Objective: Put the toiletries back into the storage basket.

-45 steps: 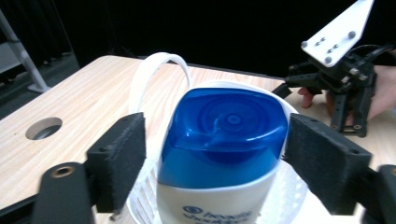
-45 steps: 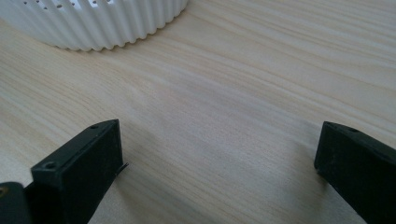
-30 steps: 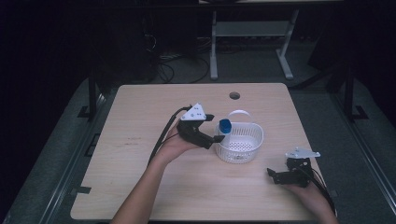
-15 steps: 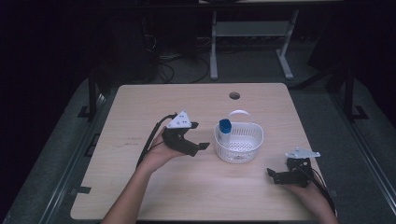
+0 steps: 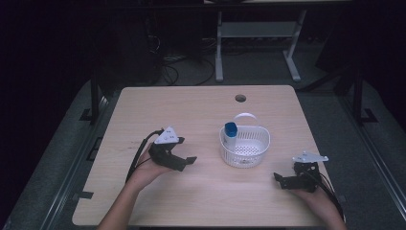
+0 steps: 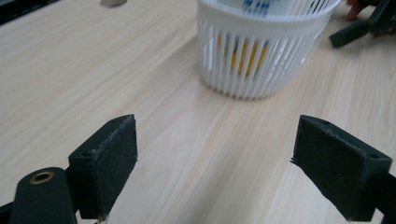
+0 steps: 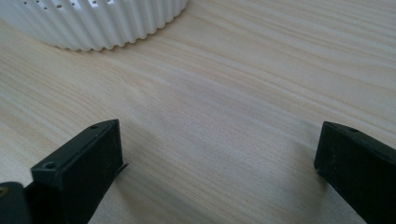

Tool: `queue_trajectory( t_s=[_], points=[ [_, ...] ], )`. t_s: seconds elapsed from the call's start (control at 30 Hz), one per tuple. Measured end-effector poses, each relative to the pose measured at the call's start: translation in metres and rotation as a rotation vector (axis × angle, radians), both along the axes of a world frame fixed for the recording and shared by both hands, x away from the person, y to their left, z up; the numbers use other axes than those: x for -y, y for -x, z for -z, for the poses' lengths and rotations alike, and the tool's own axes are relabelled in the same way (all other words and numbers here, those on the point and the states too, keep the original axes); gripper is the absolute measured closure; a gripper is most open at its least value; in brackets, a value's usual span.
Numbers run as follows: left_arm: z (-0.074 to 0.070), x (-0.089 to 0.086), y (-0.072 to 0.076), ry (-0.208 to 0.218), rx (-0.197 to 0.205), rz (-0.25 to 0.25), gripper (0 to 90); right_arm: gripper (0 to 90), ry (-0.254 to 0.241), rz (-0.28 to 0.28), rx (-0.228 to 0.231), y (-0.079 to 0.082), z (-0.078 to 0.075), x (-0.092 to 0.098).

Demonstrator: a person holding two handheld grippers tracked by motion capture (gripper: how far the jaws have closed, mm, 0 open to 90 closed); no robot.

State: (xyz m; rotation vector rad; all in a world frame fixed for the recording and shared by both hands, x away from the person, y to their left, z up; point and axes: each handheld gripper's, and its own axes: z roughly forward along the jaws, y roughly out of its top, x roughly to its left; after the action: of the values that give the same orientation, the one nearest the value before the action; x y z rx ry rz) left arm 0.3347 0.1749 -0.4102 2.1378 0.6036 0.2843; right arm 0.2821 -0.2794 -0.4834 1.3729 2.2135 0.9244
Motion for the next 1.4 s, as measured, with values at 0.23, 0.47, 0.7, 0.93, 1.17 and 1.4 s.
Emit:
queue_trajectory(
  t_s=[0.23,0.47,0.7,0.93,1.17,1.4],
  points=[
    [0.011,-0.023,0.008,-0.034,-0.017,-0.043,13.5,0.6,0.000,0.000,0.000,0.000,0.000,0.000],
    [0.022,-0.045,0.013,-0.072,-0.043,-0.087,13.8,0.6,0.000,0.001,0.000,0.000,0.000,0.000],
    [0.037,-0.062,0.019,-0.148,-0.065,-0.120,13.7,0.6,0.000,0.000,0.000,0.000,0.000,0.000],
    [0.048,-0.079,0.021,-0.182,-0.089,-0.177,13.7,0.6,0.000,0.000,0.000,0.000,0.000,0.000],
    [0.057,-0.095,0.019,-0.192,-0.120,-0.221,13.3,0.6,0.000,0.000,0.000,0.000,0.000,0.000],
    [0.062,-0.103,0.020,-0.149,-0.085,-0.229,13.1,0.6,0.000,0.000,0.000,0.000,0.000,0.000]
  ],
)
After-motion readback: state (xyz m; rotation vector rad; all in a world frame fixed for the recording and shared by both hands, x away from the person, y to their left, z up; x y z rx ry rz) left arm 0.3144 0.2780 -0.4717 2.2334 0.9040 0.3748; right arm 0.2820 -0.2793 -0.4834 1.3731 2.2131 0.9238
